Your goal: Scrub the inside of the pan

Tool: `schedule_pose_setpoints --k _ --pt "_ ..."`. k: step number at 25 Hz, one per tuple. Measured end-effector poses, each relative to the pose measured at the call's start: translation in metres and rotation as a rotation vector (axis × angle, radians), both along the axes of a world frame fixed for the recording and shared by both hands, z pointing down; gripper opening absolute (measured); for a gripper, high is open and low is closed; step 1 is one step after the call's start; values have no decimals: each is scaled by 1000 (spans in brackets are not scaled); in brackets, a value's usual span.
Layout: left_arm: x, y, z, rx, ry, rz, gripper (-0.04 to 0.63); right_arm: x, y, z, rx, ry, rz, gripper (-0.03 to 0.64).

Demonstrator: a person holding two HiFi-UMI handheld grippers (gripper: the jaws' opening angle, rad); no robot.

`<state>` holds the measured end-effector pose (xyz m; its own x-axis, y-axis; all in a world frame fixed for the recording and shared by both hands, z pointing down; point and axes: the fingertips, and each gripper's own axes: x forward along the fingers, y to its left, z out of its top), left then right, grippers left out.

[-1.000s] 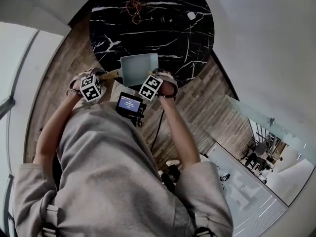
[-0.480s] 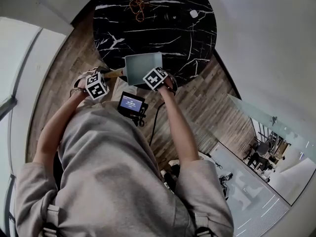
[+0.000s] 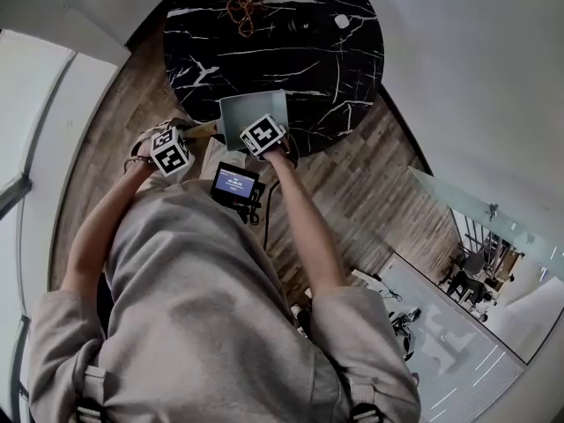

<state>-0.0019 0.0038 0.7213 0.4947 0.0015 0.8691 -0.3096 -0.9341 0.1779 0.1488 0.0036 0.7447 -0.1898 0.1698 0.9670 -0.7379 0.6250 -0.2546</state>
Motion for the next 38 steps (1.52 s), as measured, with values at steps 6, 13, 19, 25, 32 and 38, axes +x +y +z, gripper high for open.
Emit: schedule_pose_setpoints --k 6,13,19,25,32,38 --pt "-2 4 8 -4 -9 -10 126 -35 -1 3 11 -77 49 51" --pt "-1 7 5 -10 -10 -10 126 -32 -9 -7 115 -101 104 51" --pt "-2 7 4 -6 6 -10 126 18 -51 -48 314 -155 346 51" --pt "0 7 4 6 16 -17 126 89 -68 -45 536 101 278 51" --pt "0 8 3 1 8 -16 126 82 -68 -19 514 230 199 52" --pt "-1 7 4 -15 5 -12 126 66 -66 -13 468 192 189 38"
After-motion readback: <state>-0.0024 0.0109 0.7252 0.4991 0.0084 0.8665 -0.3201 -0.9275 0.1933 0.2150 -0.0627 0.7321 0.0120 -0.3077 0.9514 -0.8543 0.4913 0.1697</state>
